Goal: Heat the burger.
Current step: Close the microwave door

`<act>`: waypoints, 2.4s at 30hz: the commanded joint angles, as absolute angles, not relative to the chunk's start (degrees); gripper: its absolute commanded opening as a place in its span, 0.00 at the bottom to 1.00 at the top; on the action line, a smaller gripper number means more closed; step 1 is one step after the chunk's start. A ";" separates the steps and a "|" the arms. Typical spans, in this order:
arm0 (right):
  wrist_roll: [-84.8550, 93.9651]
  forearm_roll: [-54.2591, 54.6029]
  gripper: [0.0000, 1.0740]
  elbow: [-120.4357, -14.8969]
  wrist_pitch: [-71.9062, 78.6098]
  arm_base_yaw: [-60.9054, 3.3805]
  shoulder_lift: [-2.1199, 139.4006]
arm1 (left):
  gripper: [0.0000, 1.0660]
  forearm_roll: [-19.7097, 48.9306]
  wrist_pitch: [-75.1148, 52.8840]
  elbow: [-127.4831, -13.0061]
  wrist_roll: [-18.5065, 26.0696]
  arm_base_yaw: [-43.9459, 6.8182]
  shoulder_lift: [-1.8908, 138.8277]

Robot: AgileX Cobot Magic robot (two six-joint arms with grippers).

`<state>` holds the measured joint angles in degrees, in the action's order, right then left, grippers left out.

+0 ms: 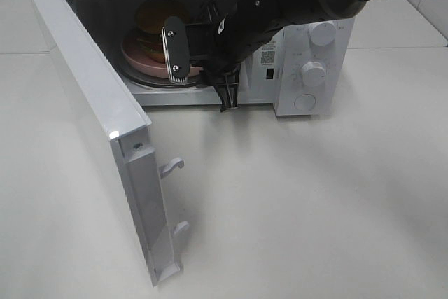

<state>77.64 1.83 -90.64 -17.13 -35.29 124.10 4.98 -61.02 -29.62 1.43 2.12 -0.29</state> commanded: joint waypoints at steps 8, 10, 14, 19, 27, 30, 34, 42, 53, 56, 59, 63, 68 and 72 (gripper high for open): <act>66.52 0.63 0.63 -83.42 -13.12 -35.58 118.09 | 0.94 5.21 -61.31 -29.51 1.60 2.29 -0.97; 65.43 0.63 0.66 -82.45 -11.97 -35.58 117.40 | 0.94 5.21 -61.31 -29.51 1.60 2.29 -0.97; 61.82 -0.63 0.79 -77.52 -7.45 -35.58 113.73 | 0.94 5.21 -61.31 -29.51 1.60 2.29 -0.97; 58.21 -0.86 0.79 -70.99 -4.07 -35.58 109.61 | 0.94 5.21 -61.31 -29.51 1.60 2.29 -0.97; 44.40 -0.69 0.79 -63.08 -0.40 -35.58 102.96 | 0.94 5.21 -61.31 -29.51 1.60 2.29 -0.97; 37.24 -0.74 0.79 -60.39 -1.03 -35.41 99.92 | 0.94 5.21 -61.31 -29.51 1.60 2.29 -0.97; 30.14 -0.86 0.78 -56.09 -3.21 -35.41 95.51 | 0.94 5.21 -61.31 -29.51 1.60 2.29 -0.97; 26.76 -0.69 0.75 -48.13 -5.50 -31.80 86.34 | 0.94 5.21 -61.31 -29.51 1.60 2.29 -0.97; 8.37 -0.74 0.74 -41.14 -19.19 -23.89 72.25 | 0.94 5.21 -61.31 -29.51 1.60 2.29 -0.97; 6.88 -0.86 0.74 -41.14 -24.87 -22.06 69.90 | 0.94 5.21 -61.31 -29.51 1.60 2.29 -0.97; 5.79 -0.63 0.73 -41.14 -31.23 -19.08 66.23 | 0.94 5.21 -61.31 -29.51 1.60 2.29 -0.97; 2.06 -0.46 0.72 -41.14 -38.79 -18.11 58.90 | 0.94 5.21 -61.31 -29.51 1.60 2.29 -0.97; 1.66 -1.55 0.71 -41.14 -46.81 -18.16 50.99 | 0.94 5.21 -61.31 -29.51 1.60 2.29 -0.97; 0.74 -2.41 0.71 -41.14 -50.13 -18.16 46.07 | 0.94 5.21 -61.31 -29.51 1.60 2.29 -0.97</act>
